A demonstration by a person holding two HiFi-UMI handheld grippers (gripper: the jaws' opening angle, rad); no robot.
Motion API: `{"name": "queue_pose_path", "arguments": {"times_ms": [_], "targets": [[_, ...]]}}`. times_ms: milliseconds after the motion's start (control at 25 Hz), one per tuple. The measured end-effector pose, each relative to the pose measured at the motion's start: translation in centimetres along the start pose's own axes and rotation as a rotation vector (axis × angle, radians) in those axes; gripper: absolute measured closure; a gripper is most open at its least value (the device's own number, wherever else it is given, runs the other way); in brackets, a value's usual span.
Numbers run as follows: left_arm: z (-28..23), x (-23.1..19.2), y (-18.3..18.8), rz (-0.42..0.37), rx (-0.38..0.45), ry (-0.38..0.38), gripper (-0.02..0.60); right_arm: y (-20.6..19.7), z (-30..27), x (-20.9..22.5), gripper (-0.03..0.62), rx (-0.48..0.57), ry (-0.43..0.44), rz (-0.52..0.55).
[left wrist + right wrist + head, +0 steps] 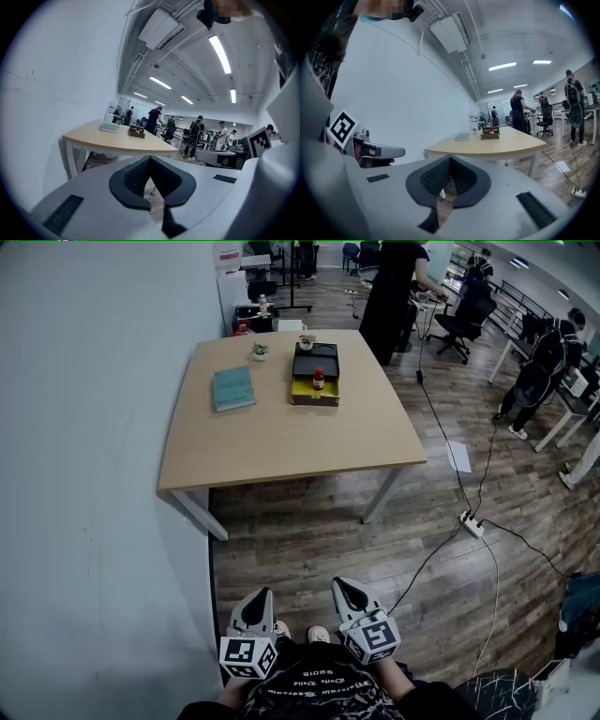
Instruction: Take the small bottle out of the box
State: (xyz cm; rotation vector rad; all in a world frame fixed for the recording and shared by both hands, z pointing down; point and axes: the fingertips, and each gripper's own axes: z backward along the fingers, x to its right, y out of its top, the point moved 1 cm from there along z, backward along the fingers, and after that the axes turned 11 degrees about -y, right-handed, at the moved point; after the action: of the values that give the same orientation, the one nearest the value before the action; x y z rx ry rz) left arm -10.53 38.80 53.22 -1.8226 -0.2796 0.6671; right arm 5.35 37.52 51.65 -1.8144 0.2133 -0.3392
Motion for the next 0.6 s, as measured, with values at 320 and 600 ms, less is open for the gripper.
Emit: {"name": "queue_pose_path", "arguments": {"times_ms": [320,600], "targets": [[-1.1,-1.2,0.6,0.009,0.019,0.002,0.578,0.1,-1.1,1.2,0.591,-0.004,-0.047,0.026],[-1.1,-1.1,0.8,0.000,0.017,-0.025,0.577,0.1,-0.9,1.7,0.589,0.015,-0.071,-0.023]]}}
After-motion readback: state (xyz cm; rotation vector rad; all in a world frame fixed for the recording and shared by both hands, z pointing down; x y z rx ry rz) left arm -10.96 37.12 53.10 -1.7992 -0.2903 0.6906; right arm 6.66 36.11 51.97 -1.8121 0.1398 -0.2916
